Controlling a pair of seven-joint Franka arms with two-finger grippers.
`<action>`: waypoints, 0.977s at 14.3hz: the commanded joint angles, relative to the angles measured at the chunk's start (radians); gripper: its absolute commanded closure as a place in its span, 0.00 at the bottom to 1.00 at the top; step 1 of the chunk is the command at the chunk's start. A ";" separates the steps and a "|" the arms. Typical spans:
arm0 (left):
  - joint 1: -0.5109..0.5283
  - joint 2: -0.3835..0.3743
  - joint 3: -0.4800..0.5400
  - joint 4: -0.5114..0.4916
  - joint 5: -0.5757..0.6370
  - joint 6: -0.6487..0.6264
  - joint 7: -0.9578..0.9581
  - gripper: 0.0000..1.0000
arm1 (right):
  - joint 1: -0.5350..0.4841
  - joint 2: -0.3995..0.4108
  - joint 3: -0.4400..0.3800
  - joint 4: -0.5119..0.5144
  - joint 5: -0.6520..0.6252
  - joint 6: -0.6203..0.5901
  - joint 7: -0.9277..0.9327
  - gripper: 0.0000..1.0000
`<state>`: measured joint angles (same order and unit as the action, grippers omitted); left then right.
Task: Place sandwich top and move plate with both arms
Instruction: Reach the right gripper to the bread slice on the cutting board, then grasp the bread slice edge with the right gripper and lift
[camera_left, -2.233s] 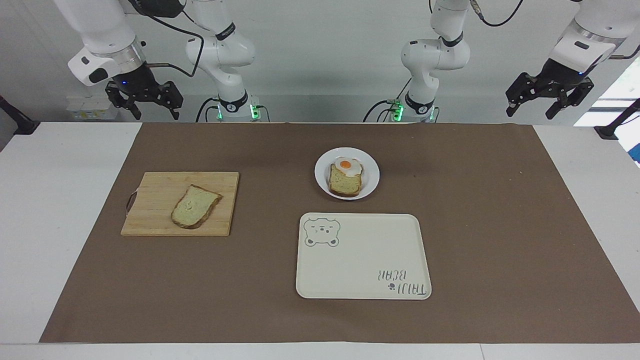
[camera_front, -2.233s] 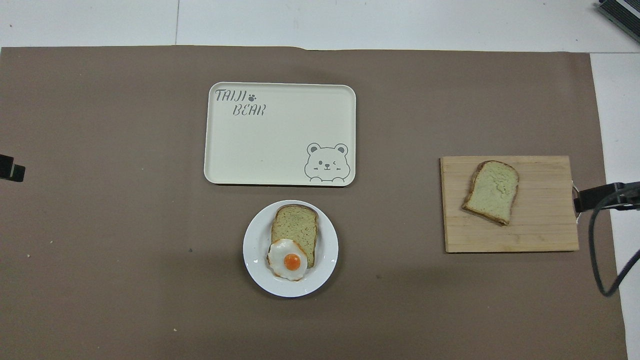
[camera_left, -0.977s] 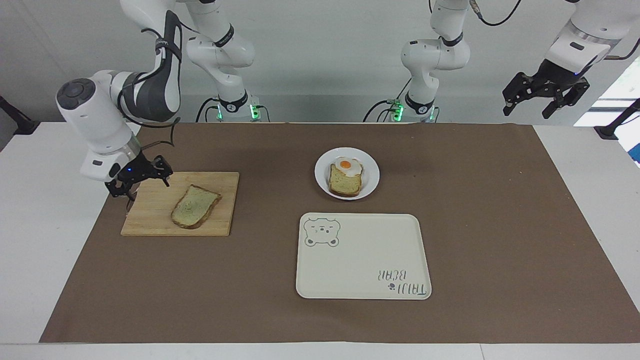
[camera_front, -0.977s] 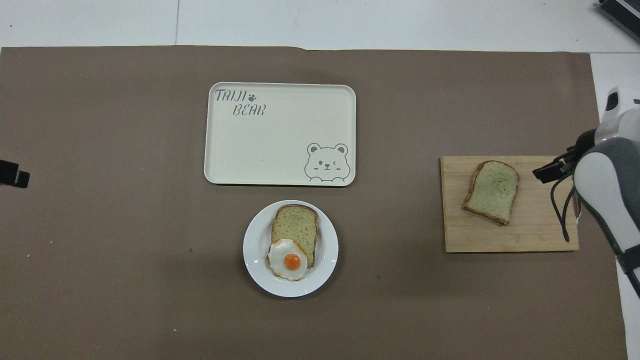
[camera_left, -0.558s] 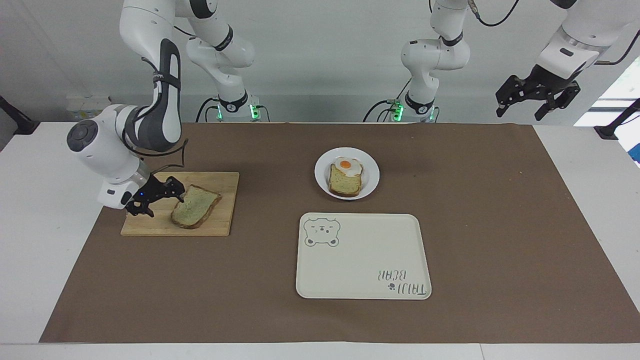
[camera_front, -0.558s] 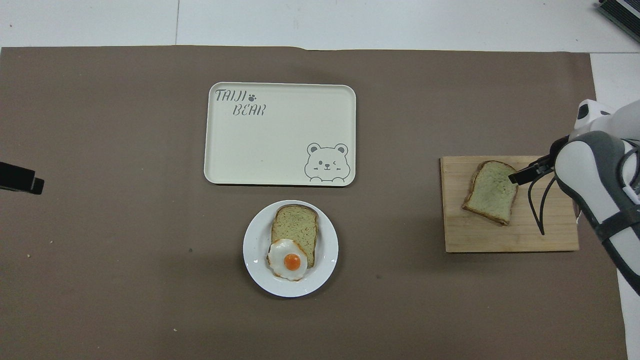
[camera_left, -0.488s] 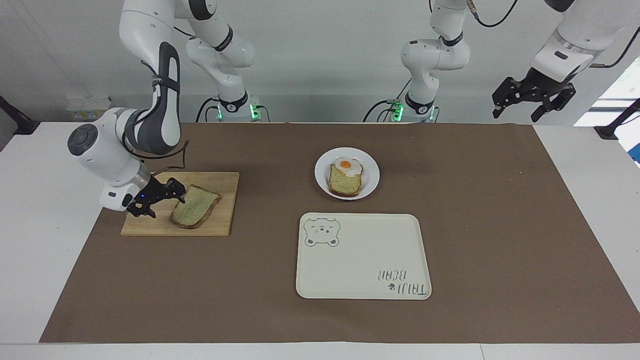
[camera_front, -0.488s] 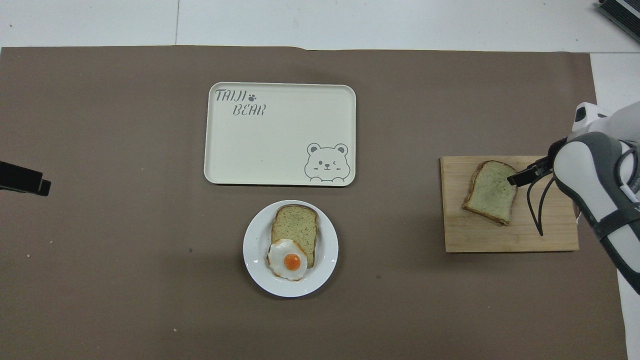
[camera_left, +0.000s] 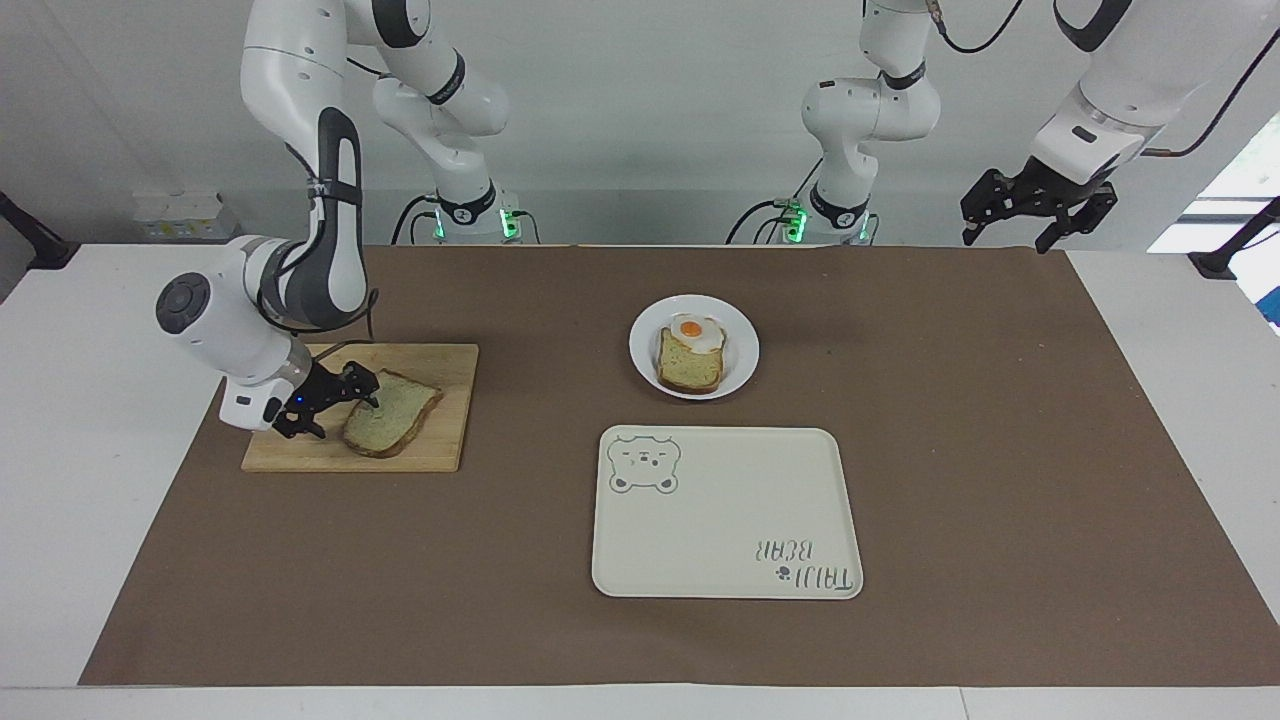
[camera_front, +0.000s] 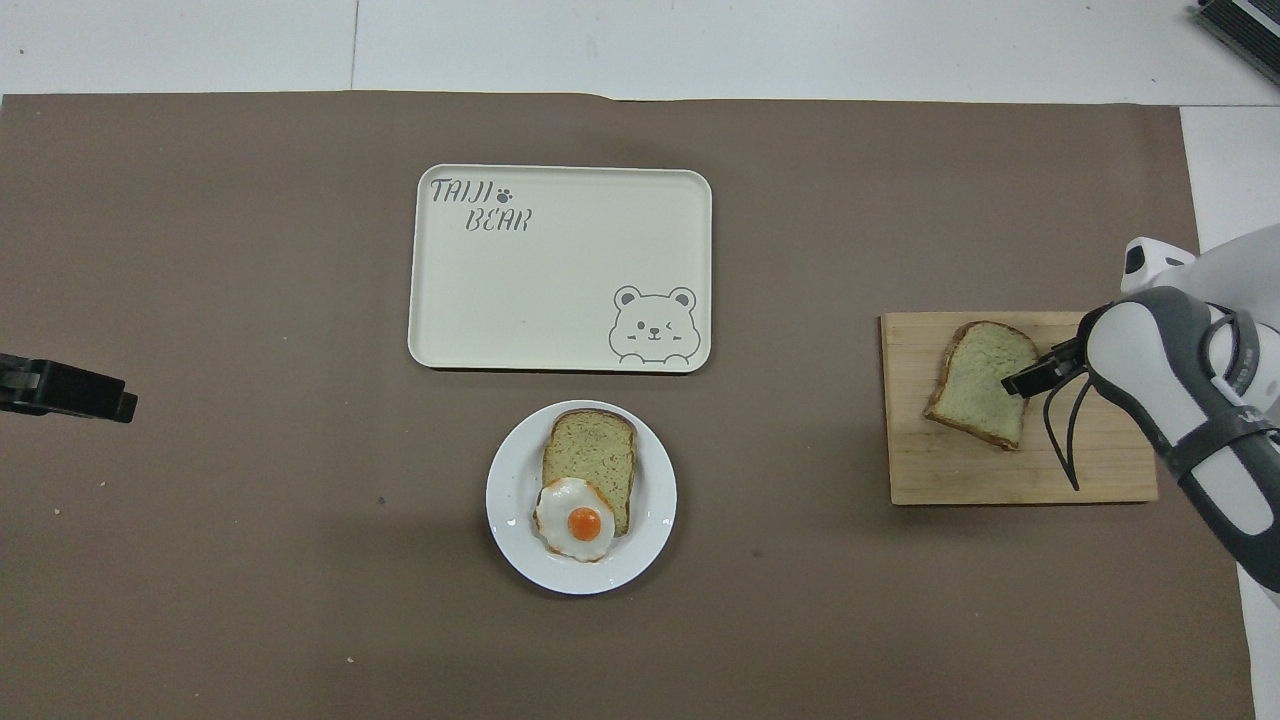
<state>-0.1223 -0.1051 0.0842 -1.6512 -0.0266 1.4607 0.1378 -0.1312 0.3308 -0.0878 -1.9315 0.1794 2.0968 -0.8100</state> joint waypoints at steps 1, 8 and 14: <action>-0.010 -0.024 0.008 -0.029 -0.003 0.023 -0.003 0.00 | -0.013 -0.015 0.008 -0.032 0.029 0.016 0.023 0.41; 0.006 0.061 0.011 0.117 -0.001 -0.068 -0.001 0.00 | -0.012 -0.016 0.008 -0.034 0.028 0.009 0.135 1.00; 0.007 0.061 0.022 0.119 -0.003 -0.083 0.005 0.00 | -0.015 -0.013 0.008 -0.009 0.026 -0.001 0.133 1.00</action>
<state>-0.1207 -0.0588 0.1031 -1.5633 -0.0266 1.4093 0.1379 -0.1332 0.3145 -0.0871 -1.9381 0.1899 2.0866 -0.6833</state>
